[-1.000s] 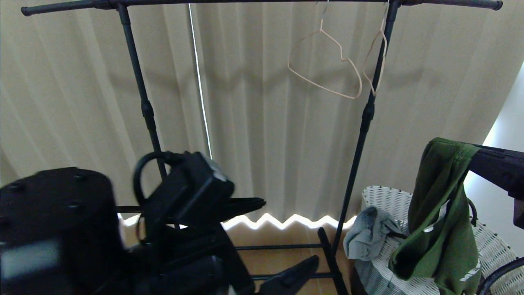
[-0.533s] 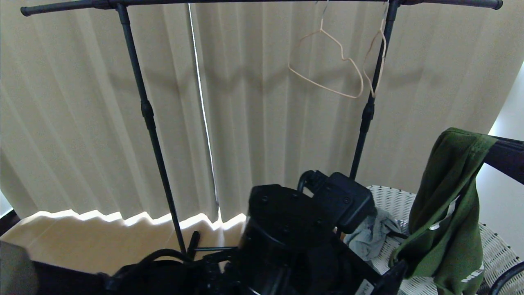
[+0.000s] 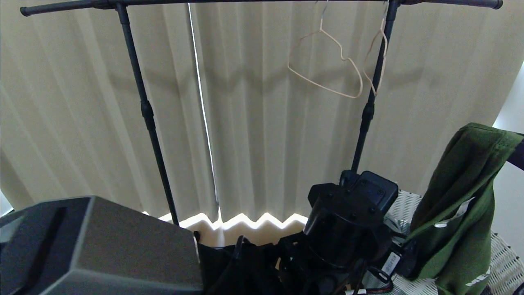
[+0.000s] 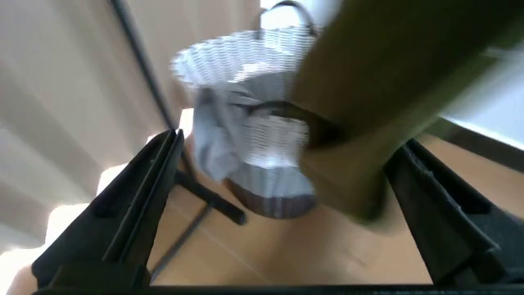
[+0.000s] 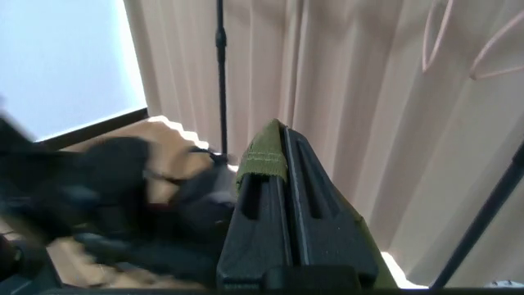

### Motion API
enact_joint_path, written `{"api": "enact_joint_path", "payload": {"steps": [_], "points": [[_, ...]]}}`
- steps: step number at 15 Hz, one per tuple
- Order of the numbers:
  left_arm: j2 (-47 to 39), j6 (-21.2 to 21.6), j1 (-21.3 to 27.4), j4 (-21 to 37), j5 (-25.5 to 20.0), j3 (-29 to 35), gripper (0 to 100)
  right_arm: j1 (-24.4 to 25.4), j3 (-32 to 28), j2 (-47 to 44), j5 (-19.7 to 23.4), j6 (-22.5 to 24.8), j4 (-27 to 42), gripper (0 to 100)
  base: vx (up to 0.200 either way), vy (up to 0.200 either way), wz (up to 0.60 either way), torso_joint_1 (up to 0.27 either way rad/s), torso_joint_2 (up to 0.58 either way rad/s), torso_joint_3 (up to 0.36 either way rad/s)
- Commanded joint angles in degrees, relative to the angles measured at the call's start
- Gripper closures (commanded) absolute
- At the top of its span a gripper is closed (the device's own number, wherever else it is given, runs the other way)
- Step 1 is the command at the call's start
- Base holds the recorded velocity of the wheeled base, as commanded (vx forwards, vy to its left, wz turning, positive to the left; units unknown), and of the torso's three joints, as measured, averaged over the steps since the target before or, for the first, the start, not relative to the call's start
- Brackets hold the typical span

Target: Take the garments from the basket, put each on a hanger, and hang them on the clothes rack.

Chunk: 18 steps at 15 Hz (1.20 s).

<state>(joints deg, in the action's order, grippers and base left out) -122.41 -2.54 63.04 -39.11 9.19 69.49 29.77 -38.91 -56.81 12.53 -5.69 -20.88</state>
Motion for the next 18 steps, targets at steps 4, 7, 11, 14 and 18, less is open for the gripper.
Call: {"api": "enact_joint_path", "payload": {"steps": [4,7,11,14,18], "points": [[-4.33,-0.01,-1.51,0.08,0.12,1.44,0,0.38,-0.37,0.38,0.12,-0.02,-0.04,100,0.000,0.000,0.00,0.000,0.00,0.000],[-3.81,-0.01,-1.69,0.00,0.21,0.39,100,0.46,-0.99,0.12,0.12,-0.02,-0.04,100,0.000,0.000,0.00,0.000,0.00,0.000],[0.68,2.36,-1.60,-6.07,4.78,-9.37,100,0.38,-0.81,-1.29,-0.40,0.07,0.67,100,0.000,0.000,0.00,0.000,0.00,0.000],[14.12,5.70,-2.92,-16.09,5.40,-28.79,100,-0.50,-1.08,-4.10,-1.11,0.42,0.05,100,0.000,0.000,0.00,0.000,0.00,0.000],[39.61,5.88,-4.50,-7.21,5.40,-39.25,100,-3.84,-2.75,-4.36,-1.46,1.03,0.14,100,0.000,0.000,0.00,0.000,0.00,0.000]]}}
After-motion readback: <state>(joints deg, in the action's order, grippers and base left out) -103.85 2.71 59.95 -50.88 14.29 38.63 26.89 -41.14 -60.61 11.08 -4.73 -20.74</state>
